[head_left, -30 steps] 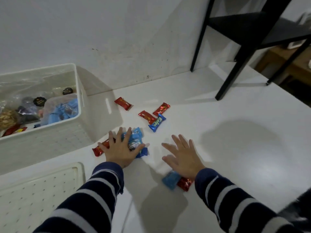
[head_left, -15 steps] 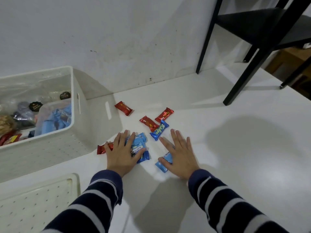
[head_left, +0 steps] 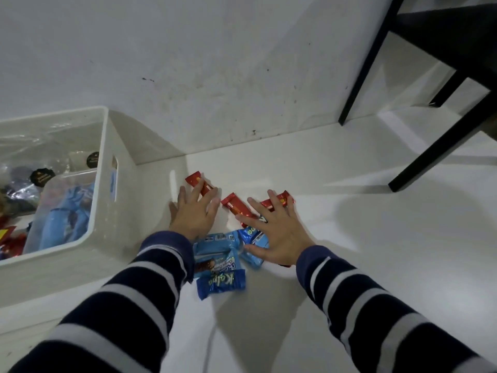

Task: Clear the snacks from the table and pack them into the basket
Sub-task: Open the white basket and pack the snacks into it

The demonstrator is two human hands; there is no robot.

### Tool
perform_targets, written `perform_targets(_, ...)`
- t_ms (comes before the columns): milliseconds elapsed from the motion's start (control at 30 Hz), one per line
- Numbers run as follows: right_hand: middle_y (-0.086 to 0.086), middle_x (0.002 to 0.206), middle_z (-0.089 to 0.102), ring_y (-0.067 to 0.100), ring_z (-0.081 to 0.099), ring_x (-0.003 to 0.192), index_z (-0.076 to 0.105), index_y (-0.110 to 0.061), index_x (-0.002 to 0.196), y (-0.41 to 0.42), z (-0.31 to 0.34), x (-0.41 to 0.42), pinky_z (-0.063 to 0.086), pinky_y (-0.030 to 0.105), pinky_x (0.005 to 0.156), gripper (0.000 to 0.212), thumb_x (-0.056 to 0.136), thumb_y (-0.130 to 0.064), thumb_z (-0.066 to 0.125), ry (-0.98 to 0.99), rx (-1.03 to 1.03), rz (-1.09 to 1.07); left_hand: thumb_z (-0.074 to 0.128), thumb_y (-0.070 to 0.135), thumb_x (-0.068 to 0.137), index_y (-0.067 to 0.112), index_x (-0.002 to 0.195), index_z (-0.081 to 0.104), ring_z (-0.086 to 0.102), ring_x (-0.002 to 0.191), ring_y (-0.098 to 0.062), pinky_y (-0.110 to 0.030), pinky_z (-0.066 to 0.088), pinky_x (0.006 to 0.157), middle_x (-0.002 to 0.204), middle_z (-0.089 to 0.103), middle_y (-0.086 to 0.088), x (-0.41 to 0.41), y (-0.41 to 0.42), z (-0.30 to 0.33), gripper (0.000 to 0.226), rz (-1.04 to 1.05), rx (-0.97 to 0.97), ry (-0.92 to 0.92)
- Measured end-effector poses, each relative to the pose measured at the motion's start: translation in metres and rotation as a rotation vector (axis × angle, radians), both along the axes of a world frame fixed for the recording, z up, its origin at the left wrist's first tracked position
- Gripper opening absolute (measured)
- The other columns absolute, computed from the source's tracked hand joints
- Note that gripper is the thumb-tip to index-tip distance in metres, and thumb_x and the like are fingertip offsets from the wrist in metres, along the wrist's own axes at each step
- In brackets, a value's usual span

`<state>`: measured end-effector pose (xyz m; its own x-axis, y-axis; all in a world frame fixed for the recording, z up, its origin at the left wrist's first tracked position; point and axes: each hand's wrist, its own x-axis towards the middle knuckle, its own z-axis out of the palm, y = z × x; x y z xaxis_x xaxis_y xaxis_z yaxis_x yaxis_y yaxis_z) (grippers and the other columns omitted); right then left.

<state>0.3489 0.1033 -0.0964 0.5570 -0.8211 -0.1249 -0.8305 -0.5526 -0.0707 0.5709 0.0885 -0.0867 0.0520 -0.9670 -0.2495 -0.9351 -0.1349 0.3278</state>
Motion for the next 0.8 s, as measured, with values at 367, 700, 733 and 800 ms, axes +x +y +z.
perform_targets(367, -0.010, 0.156, 0.025, 0.029, 0.016, 0.144, 0.028, -0.043, 0.144, 0.019, -0.001, 0.004, 0.007, 0.059, 0.115, 0.079, 0.076, -0.081, 0.019, -0.105, 0.023, -0.139, 0.003, 0.095, 0.059, 0.052, 0.145, -0.005, -0.002, 0.147, -0.031, -0.068, -0.005, 0.107, 0.160, -0.007, 0.010, 0.015, 0.088, 0.006, 0.096, -0.151, -0.012, -0.123)
perform_targets(700, -0.012, 0.110, 0.062, 0.024, 0.056, 0.094, 0.063, -0.037, 0.102, 0.070, -0.013, 0.014, 0.043, 0.037, 0.072, 0.042, 0.071, -0.063, 0.052, -0.237, -0.276, -0.219, 0.052, 0.069, 0.073, 0.032, 0.120, 0.060, 0.056, 0.096, -0.024, -0.036, 0.046, 0.071, 0.127, 0.055, 0.000, -0.015, 0.145, -0.016, 0.061, -0.037, -0.346, -0.143)
perform_targets(733, -0.010, 0.104, 0.062, 0.023, 0.056, 0.088, 0.064, -0.035, 0.100, 0.072, -0.013, 0.014, 0.044, 0.035, 0.065, 0.039, 0.072, -0.061, 0.053, -0.235, -0.291, -0.214, 0.055, 0.063, 0.073, 0.029, 0.116, 0.063, 0.058, 0.090, -0.023, -0.034, 0.047, 0.064, 0.122, 0.058, 0.000, -0.015, 0.146, -0.016, 0.056, -0.042, -0.373, -0.126)
perform_targets(800, -0.006, 0.094, 0.062, 0.022, 0.057, 0.077, 0.064, -0.032, 0.096, 0.074, -0.014, 0.015, 0.045, 0.031, 0.057, 0.036, 0.075, -0.058, 0.051, -0.223, -0.292, -0.205, 0.068, 0.052, 0.069, 0.025, 0.112, 0.065, 0.059, 0.083, -0.024, -0.033, 0.048, 0.056, 0.116, 0.060, 0.000, -0.013, 0.145, -0.018, 0.050, -0.079, -0.381, -0.122)
